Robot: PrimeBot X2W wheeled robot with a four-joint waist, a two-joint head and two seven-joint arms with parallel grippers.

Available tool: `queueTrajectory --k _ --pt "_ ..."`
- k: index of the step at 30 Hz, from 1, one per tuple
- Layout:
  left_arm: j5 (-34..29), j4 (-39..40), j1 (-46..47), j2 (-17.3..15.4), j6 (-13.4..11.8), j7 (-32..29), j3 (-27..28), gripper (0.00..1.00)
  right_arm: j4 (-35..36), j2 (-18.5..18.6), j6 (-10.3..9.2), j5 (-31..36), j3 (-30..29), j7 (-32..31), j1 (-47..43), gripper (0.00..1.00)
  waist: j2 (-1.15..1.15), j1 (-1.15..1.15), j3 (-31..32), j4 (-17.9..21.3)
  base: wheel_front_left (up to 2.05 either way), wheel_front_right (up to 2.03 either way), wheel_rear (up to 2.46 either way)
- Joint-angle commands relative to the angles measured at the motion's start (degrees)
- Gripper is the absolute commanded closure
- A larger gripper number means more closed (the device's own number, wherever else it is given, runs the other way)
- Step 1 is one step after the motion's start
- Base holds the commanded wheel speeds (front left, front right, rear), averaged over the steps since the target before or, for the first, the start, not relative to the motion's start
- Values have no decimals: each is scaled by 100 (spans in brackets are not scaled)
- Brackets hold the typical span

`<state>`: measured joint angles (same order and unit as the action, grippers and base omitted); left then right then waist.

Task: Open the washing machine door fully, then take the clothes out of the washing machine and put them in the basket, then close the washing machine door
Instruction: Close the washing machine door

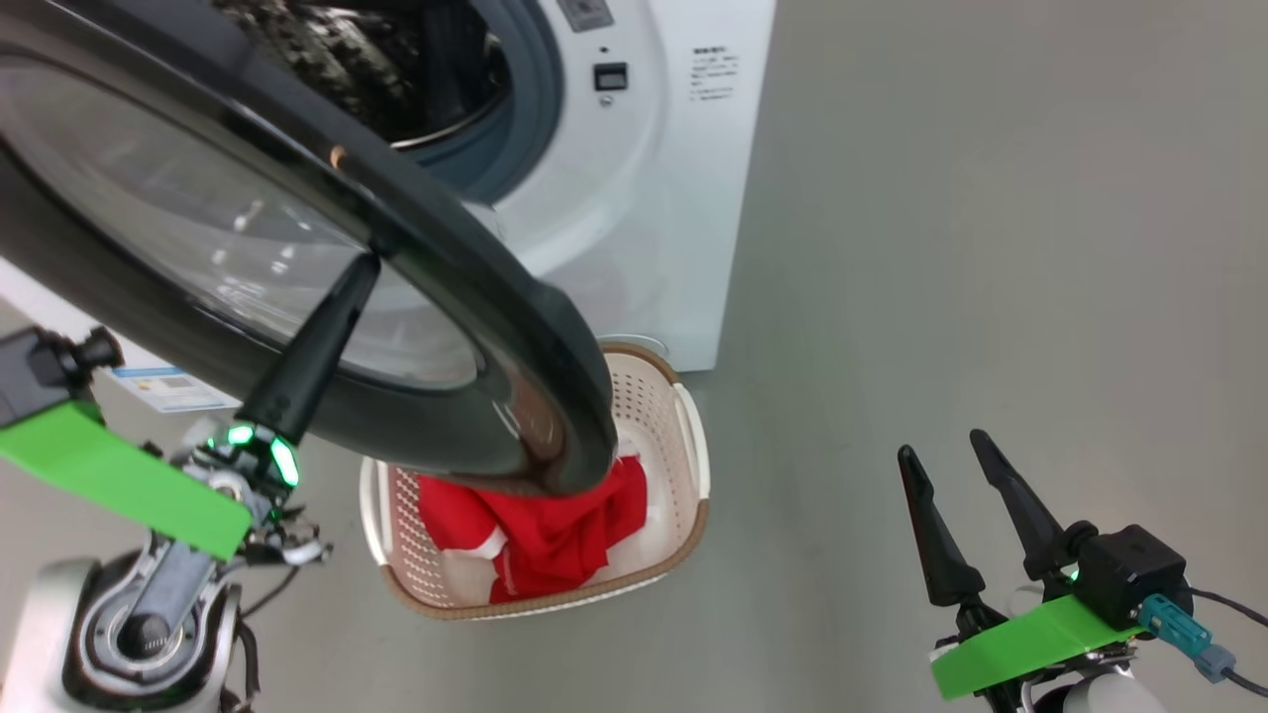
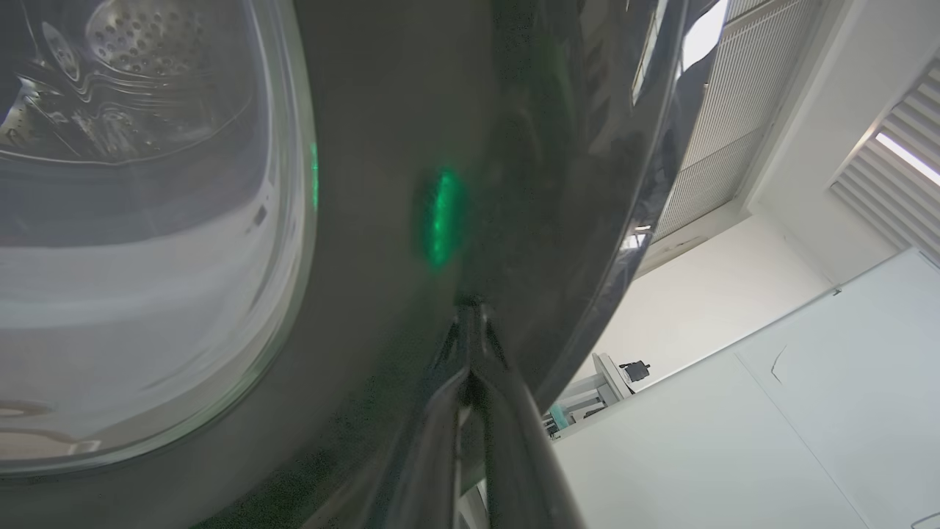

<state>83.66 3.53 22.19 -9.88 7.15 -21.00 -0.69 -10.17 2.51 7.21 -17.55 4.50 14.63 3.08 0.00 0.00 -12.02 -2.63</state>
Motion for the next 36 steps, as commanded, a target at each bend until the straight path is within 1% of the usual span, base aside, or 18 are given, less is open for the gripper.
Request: queueTrajectory --k 1,11,21,28,36 --pt "-40 77 296 -218 34 112 119 100 161 37 28 -14 111 37 184 0 0 0 -134 147 0 0 0" --pt "10 -510 959 -607 34 1084 -258 100 190 37 28 -94 110 37 274 0 0 0 -256 370 0 0 0" --pt "92 -1058 1405 -905 34 1778 -665 100 183 37 28 -102 125 37 269 0 0 0 -210 497 0 0 0" --pt "208 -1177 1325 -1051 34 2035 -905 100 178 37 28 -84 95 37 192 0 0 0 -88 519 0 0 0" --pt "320 -1156 835 -1187 34 2294 -1225 100 181 37 28 -50 -42 37 -102 0 0 0 146 415 0 0 0"
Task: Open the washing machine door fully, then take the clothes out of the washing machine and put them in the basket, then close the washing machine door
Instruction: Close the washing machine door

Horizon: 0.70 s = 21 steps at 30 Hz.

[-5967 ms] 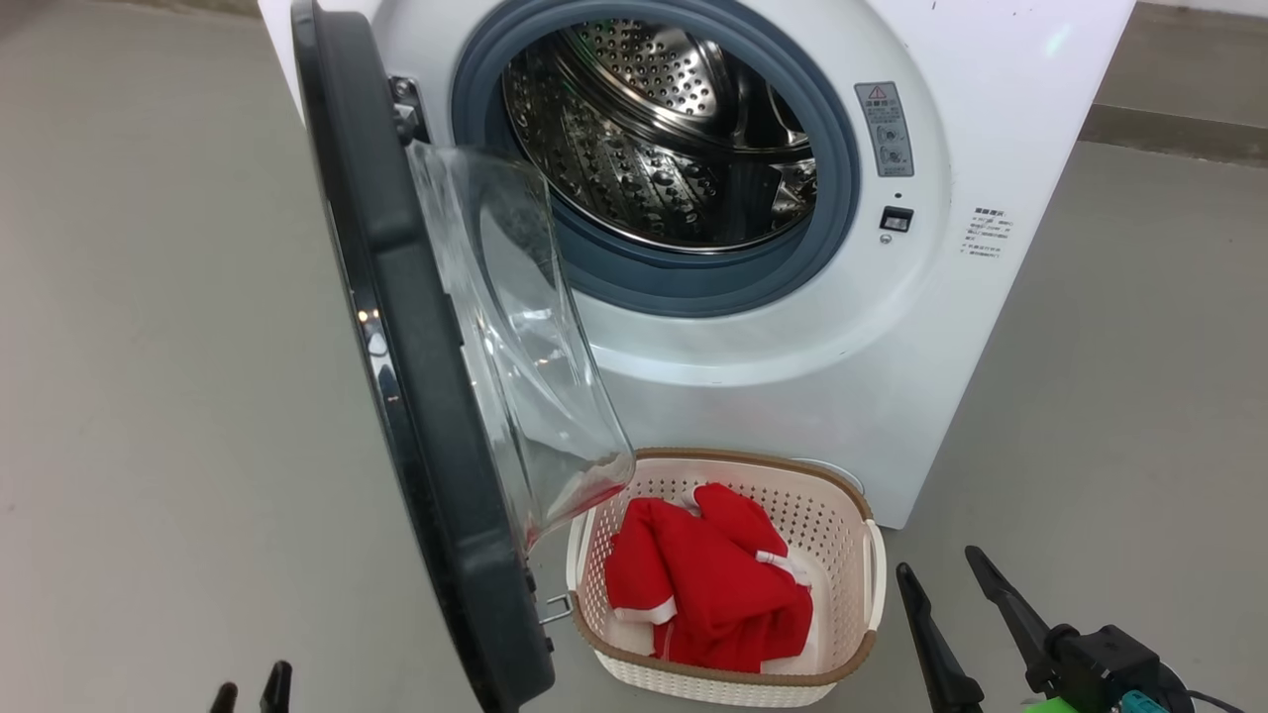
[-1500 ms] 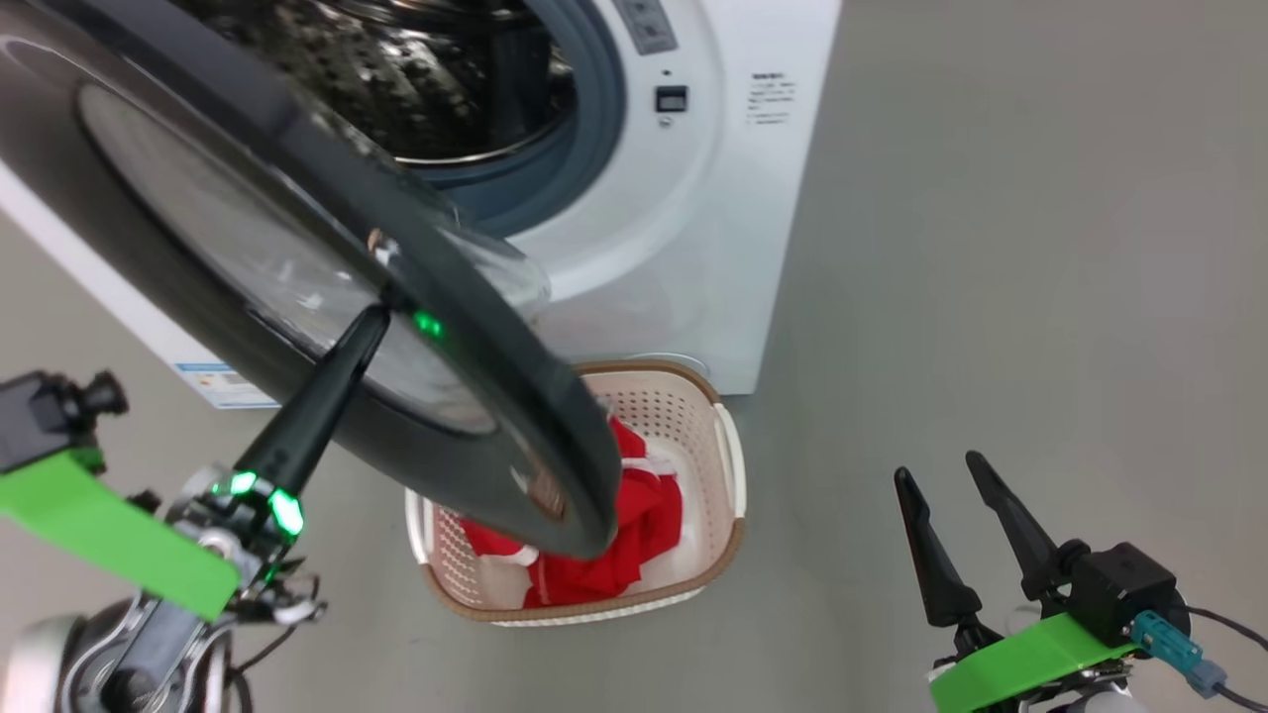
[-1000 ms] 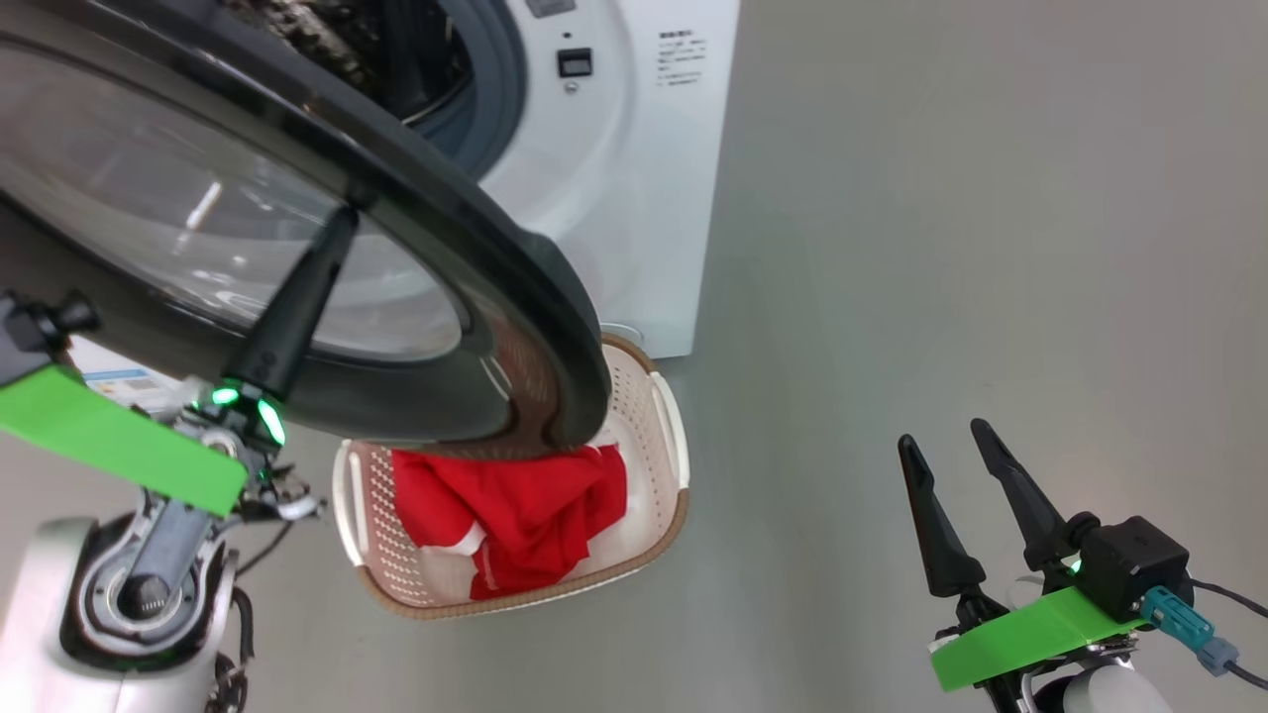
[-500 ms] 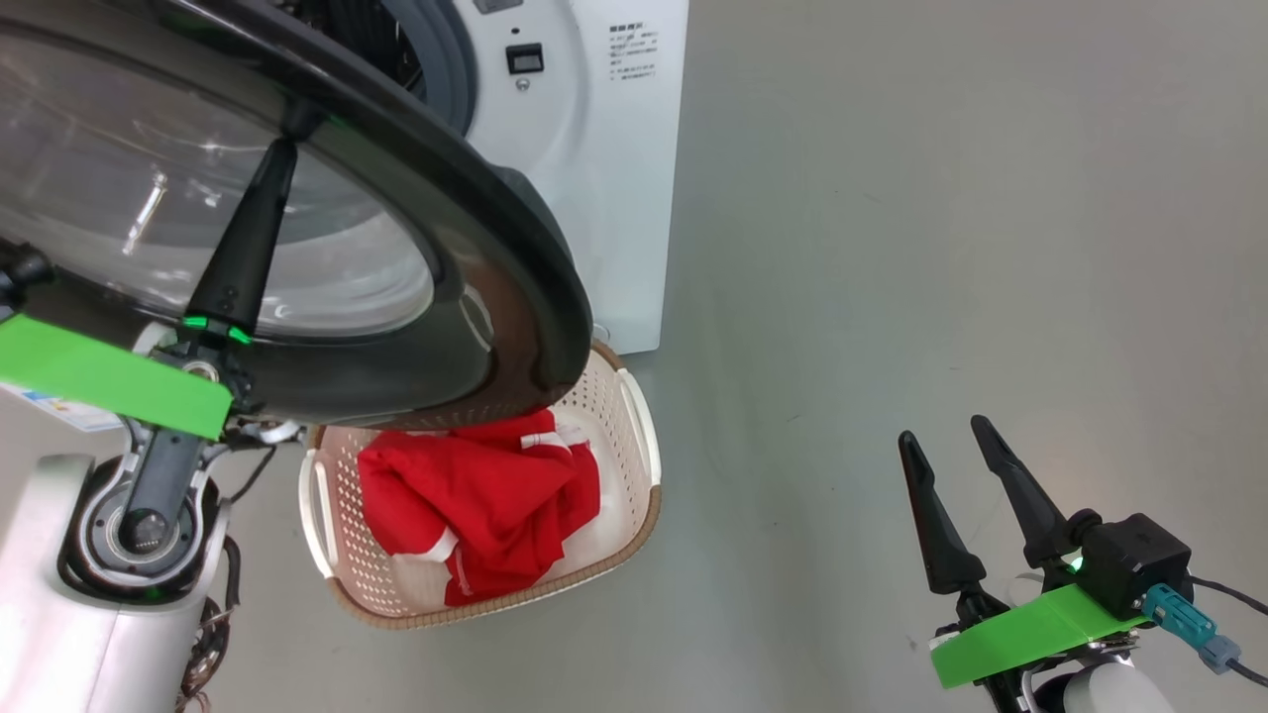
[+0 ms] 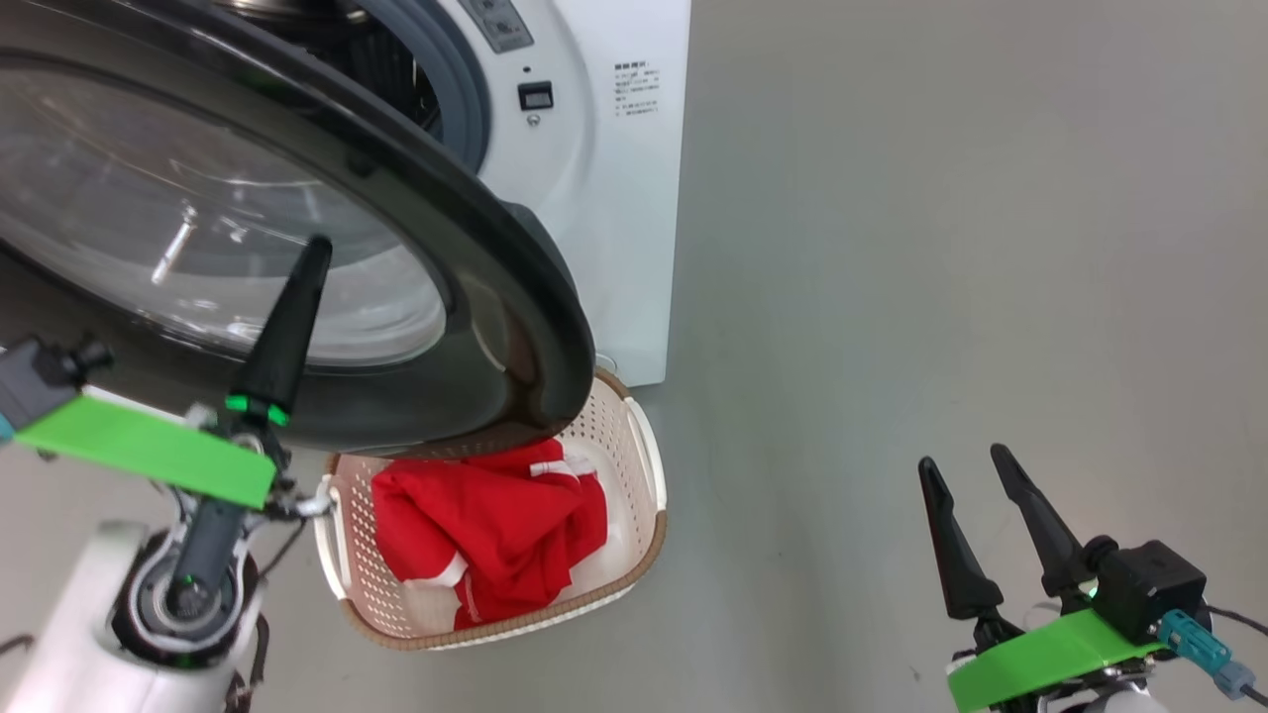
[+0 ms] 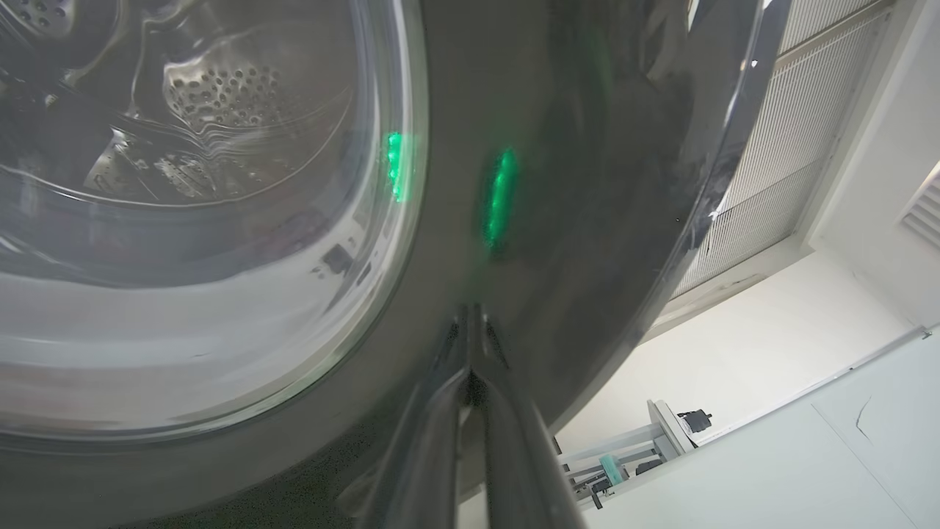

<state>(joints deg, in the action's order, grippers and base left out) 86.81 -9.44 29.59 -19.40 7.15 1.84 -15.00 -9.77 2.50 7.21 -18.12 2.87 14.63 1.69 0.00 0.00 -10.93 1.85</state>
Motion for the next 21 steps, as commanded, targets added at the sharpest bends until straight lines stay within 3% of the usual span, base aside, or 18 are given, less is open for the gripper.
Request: queueTrajectory --k 1,10,21 --pt "17 138 22 -252 34 53 185 100 138 38 28 14 107 37 4 0 0 0 64 -44 0 0 0" --pt "-142 140 -592 -447 34 517 -209 100 133 38 28 66 3 37 -199 0 0 0 253 -144 0 0 0" --pt "-160 94 -1319 -621 34 1157 -608 78 171 38 28 86 -186 37 -370 0 0 0 341 -287 0 0 0"
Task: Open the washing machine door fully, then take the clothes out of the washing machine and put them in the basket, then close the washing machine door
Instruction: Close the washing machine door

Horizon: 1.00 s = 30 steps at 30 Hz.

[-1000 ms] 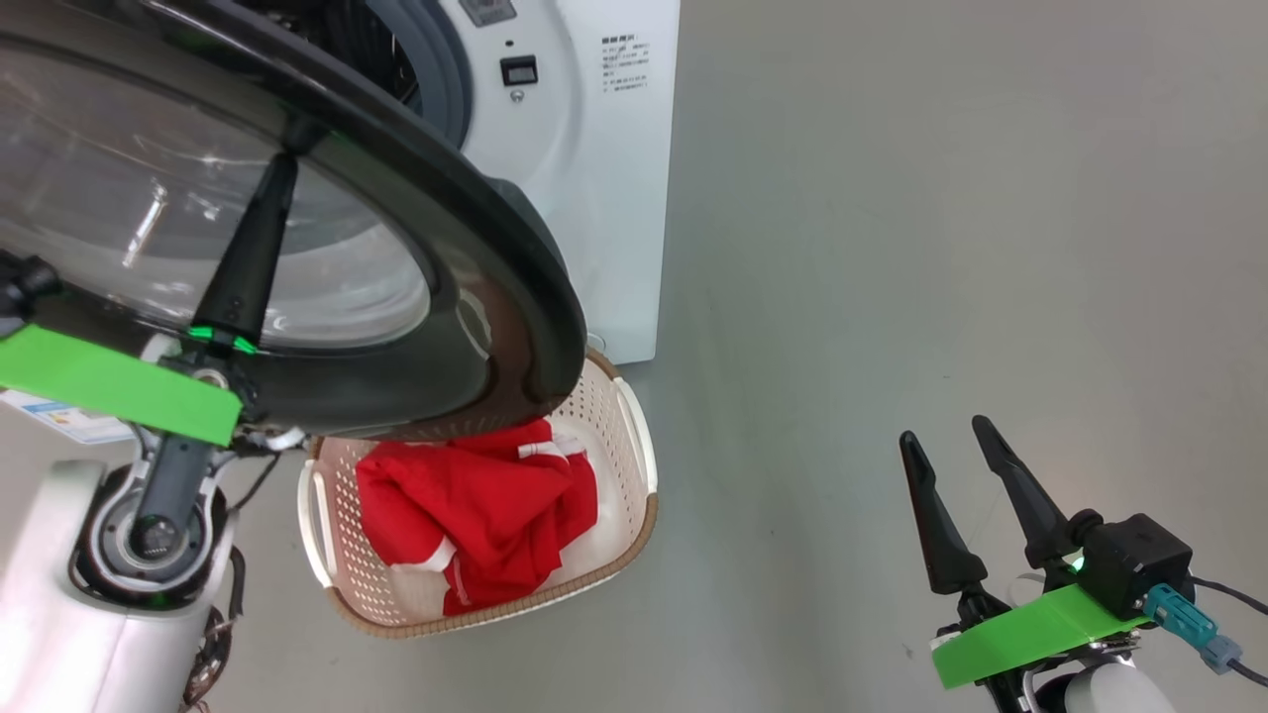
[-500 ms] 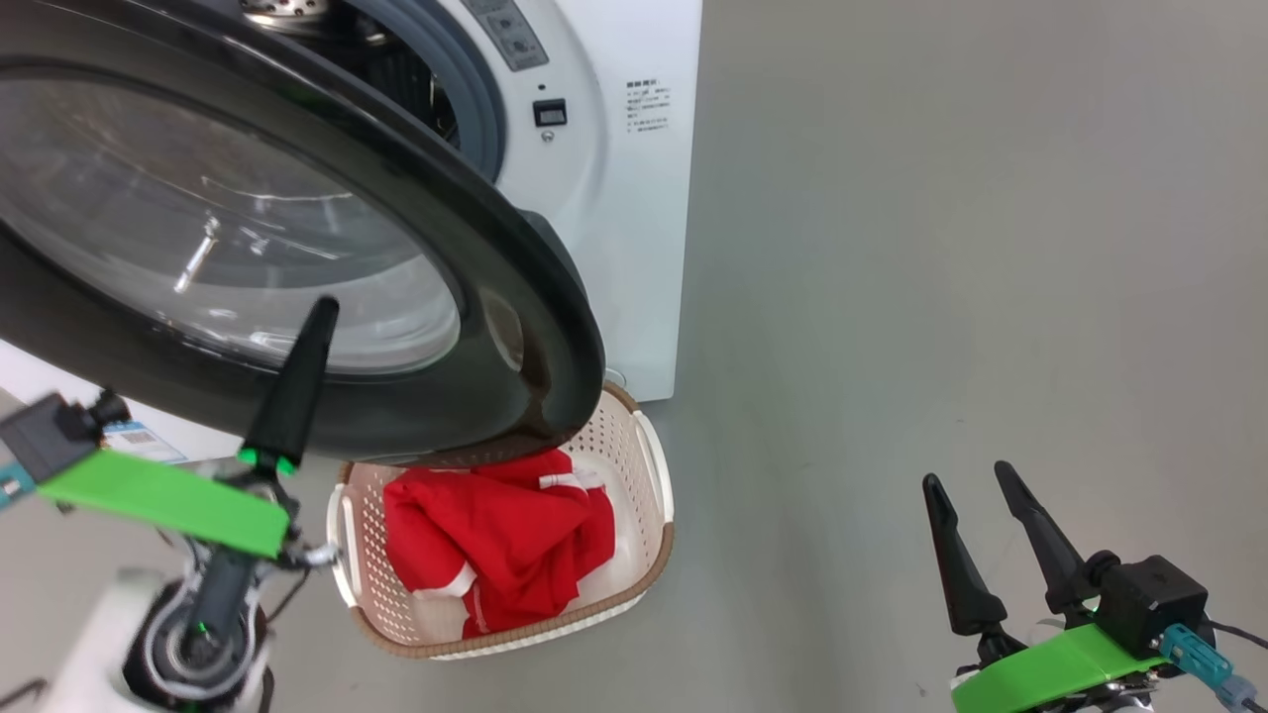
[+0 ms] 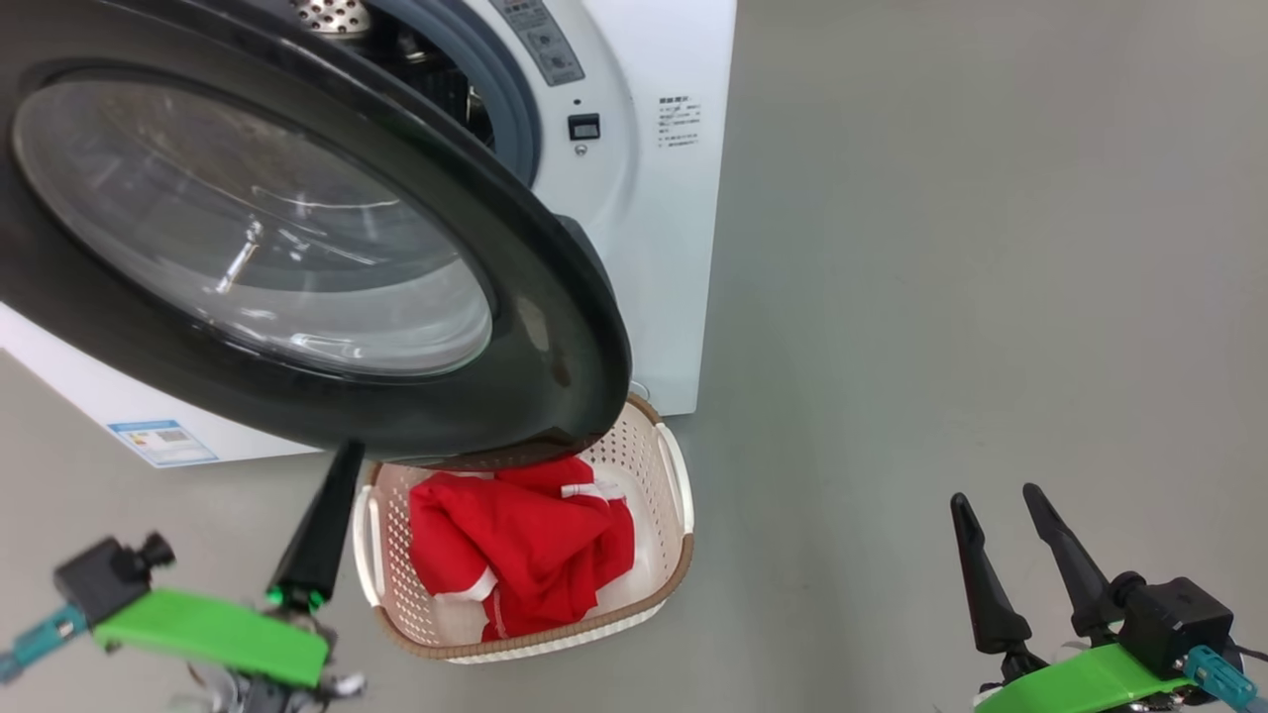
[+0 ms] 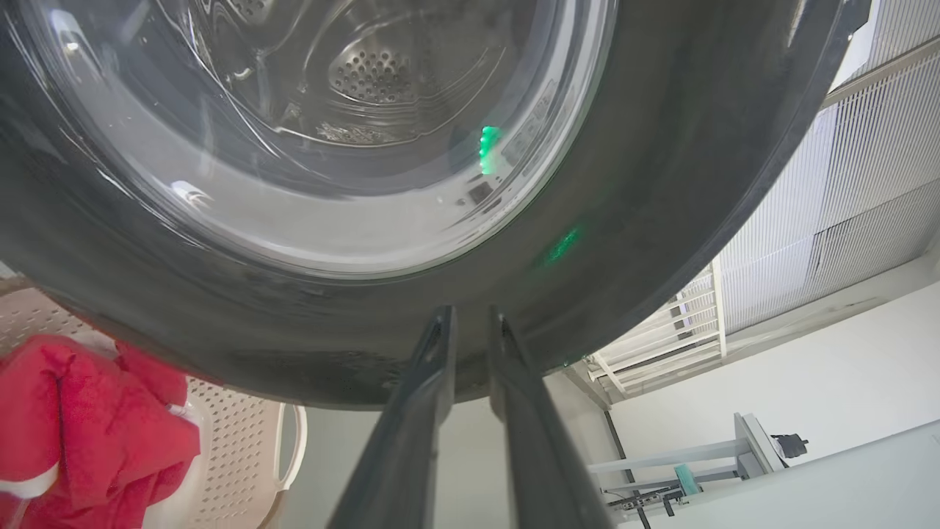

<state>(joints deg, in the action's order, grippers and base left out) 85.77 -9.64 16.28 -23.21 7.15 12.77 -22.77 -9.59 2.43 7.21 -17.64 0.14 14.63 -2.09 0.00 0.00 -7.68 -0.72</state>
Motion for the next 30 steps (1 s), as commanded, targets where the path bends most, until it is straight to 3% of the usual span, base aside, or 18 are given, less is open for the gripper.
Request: queueTrajectory --k 1,7,11,13,24,30 --pt "-70 118 -65 -262 34 94 145 73 155 44 28 38 75 37 -9 0 0 0 20 -42 0 0 0" --pt "-237 92 -552 -361 34 210 182 49 159 44 28 30 -1 37 -80 0 0 0 64 -122 0 0 0" --pt "-502 46 -835 -299 34 219 370 11 149 44 28 25 -18 37 -114 0 0 0 113 -136 0 0 0" --pt "-644 11 -966 -239 34 220 480 0 148 44 28 21 -29 37 -137 0 0 0 140 -139 0 0 0" --pt "-1294 -121 -1444 67 34 222 1100 0 136 44 28 41 -99 37 -265 0 0 0 236 -167 0 0 0" --pt "-2000 -186 -1611 222 34 222 1409 0 150 44 28 72 -167 37 -359 0 0 0 302 -210 0 0 0"
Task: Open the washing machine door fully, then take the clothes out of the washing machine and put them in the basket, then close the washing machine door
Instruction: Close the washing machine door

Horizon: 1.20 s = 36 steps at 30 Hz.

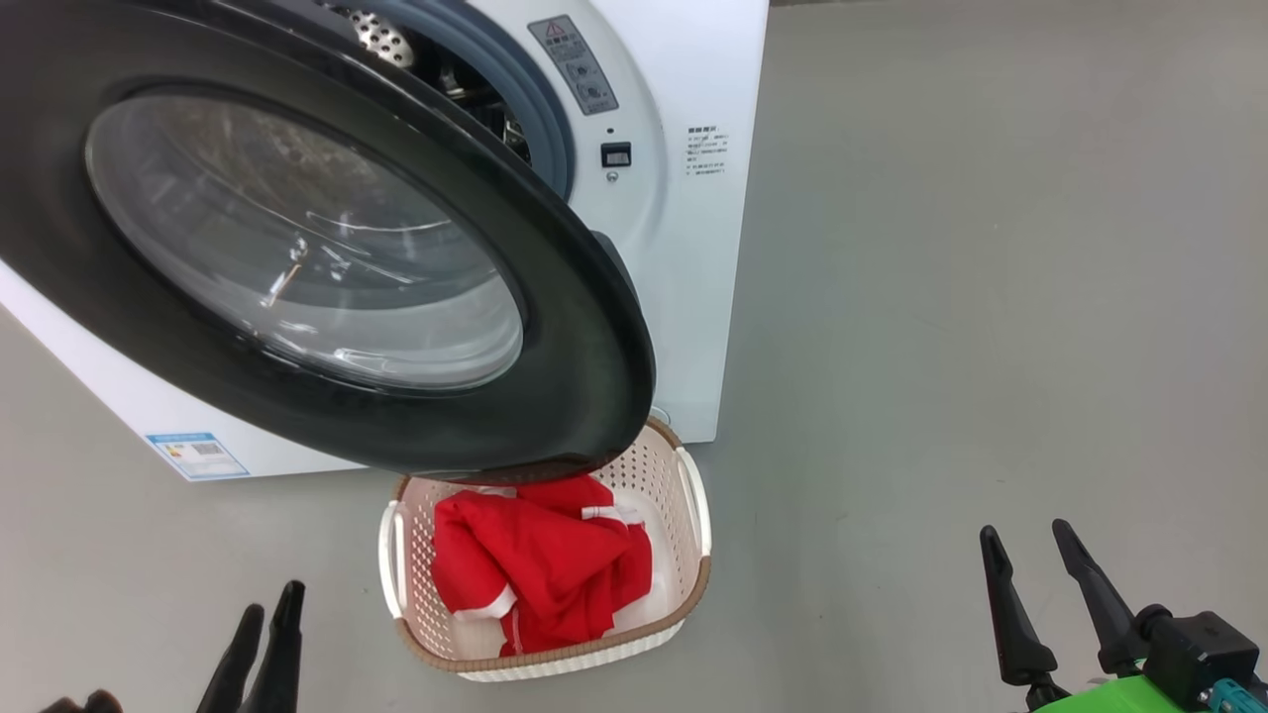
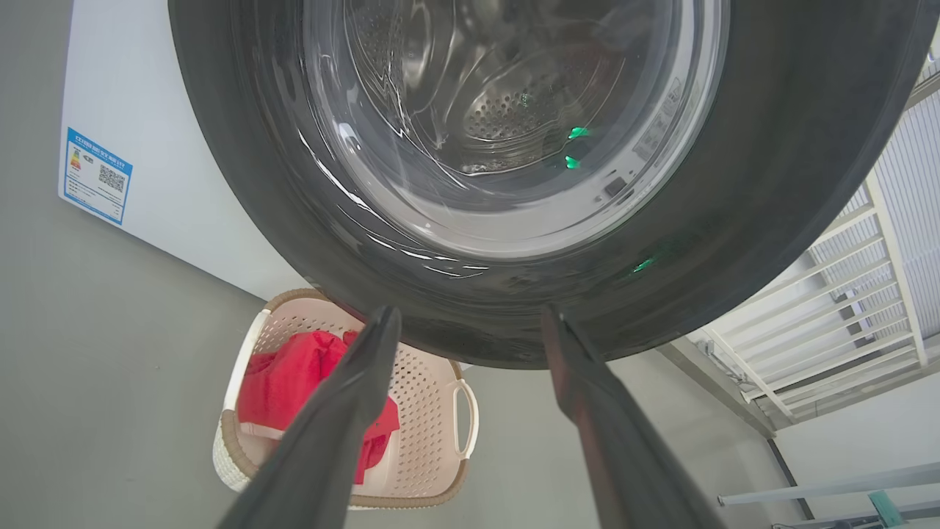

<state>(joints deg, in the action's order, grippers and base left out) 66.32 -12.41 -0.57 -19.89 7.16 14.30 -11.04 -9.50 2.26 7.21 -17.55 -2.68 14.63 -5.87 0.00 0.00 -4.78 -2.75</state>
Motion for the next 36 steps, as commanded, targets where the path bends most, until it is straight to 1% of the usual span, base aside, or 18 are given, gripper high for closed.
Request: queueTrajectory --k 1,3,9,13,15,18,20,26,28,36 --pt "-120 93 41 -66 33 69 283 0 142 62 28 68 108 37 7 0 0 0 26 -10 0 0 0" --pt "-270 100 -28 -6 33 69 418 0 146 62 28 78 93 37 -16 0 0 0 53 -19 0 0 0" --pt "-1145 97 -182 121 33 70 682 0 174 62 28 95 44 37 -72 0 0 0 110 -56 0 0 0" --pt "-1872 125 -231 314 33 70 1029 0 185 62 28 96 20 37 -97 0 0 0 142 -94 0 0 0" --pt "-2351 188 -253 390 33 70 1169 0 185 62 28 94 17 37 -109 0 0 0 161 -109 0 0 0" --pt "-3118 310 -303 483 33 70 1283 0 171 62 28 91 32 37 -114 0 0 0 190 -127 0 0 0" --pt "-3511 415 -336 574 33 70 1336 0 163 62 28 91 42 37 -108 0 0 0 208 -134 0 0 0" --pt "-4453 737 -463 821 33 70 1589 0 173 62 28 97 50 37 -110 0 0 0 249 -135 0 0 0" --pt "-4624 789 -522 893 33 70 1614 0 171 62 28 97 43 37 -121 0 0 0 252 -132 0 0 0" --pt "-4734 705 -617 1032 33 70 1672 0 126 62 28 87 49 37 -149 0 0 0 276 -108 0 0 0"
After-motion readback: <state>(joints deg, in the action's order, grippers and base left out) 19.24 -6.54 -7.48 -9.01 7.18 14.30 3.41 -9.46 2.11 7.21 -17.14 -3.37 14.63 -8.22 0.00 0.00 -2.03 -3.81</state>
